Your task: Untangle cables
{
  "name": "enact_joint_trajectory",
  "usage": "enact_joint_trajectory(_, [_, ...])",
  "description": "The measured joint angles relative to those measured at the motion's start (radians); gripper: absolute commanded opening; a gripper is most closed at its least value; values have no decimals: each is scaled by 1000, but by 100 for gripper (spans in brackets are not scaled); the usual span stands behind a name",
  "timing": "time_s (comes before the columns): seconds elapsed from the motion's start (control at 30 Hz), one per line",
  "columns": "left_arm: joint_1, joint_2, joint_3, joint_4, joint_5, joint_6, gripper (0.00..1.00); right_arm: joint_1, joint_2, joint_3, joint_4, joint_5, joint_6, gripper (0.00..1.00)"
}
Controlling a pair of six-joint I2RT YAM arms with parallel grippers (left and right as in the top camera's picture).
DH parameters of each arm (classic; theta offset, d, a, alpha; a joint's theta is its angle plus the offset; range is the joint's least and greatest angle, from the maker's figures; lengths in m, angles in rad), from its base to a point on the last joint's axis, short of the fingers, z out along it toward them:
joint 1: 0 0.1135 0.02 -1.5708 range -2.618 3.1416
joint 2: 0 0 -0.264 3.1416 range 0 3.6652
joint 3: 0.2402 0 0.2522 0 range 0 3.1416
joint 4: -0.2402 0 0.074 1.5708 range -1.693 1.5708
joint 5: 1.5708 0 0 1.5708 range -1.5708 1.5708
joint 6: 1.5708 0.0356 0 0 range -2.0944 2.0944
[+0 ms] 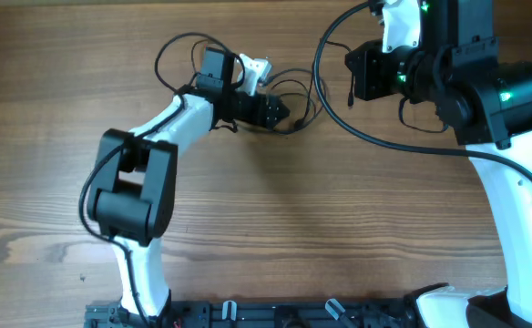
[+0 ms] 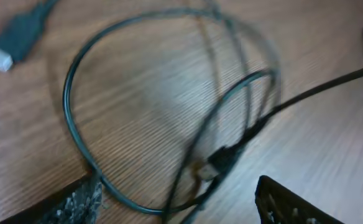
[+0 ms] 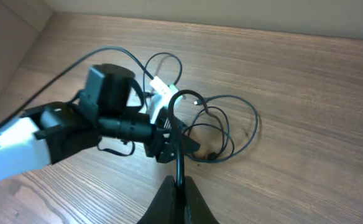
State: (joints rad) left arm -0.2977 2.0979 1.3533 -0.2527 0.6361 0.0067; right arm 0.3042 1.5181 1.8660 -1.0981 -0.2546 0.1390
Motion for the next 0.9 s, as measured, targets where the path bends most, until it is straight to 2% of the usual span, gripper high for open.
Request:
enact_joint_trajectory(0.03, [-4, 29, 0, -1, -7, 0, 52, 0, 0, 0, 0, 0, 0, 4])
enact_joint_trajectory(0.07, [-8, 39, 0, -1, -11, -3, 15, 0, 0, 0, -1, 0, 0, 4])
enact_joint_trajectory(0.1, [-16, 46, 0, 3, -14, 4, 4, 0, 0, 0, -1, 0, 0, 4])
enact_joint_trajectory(0.33, [-11, 46, 0, 25, -49, -35, 4, 0, 0, 0, -24, 30, 5, 4])
enact_joint_trajectory(0.43, [73, 8, 0, -42, -61, -45, 4, -2, 0, 0, -43, 125, 34, 4])
enact_joint_trajectory(0.53, [191, -139, 0, -69, -70, -46, 4, -35, 0, 0, -59, 245, 52, 4])
enact_joint_trajectory(0.63, [330, -336, 1, -94, -86, -46, 5, -157, 0, 0, -79, 327, 59, 4])
enact_joint_trajectory(0.7, [425, -429, 1, -109, -81, -50, 6, -295, 0, -1, -86, 326, 59, 4])
enact_joint_trajectory(0.8, [492, -513, 1, -131, -40, -57, 7, -448, 0, -8, -92, 291, 59, 4])
enact_joint_trajectory(0.9, [601, -554, 2, -140, -68, -57, 7, -641, 0, -8, -90, 334, 77, 4])
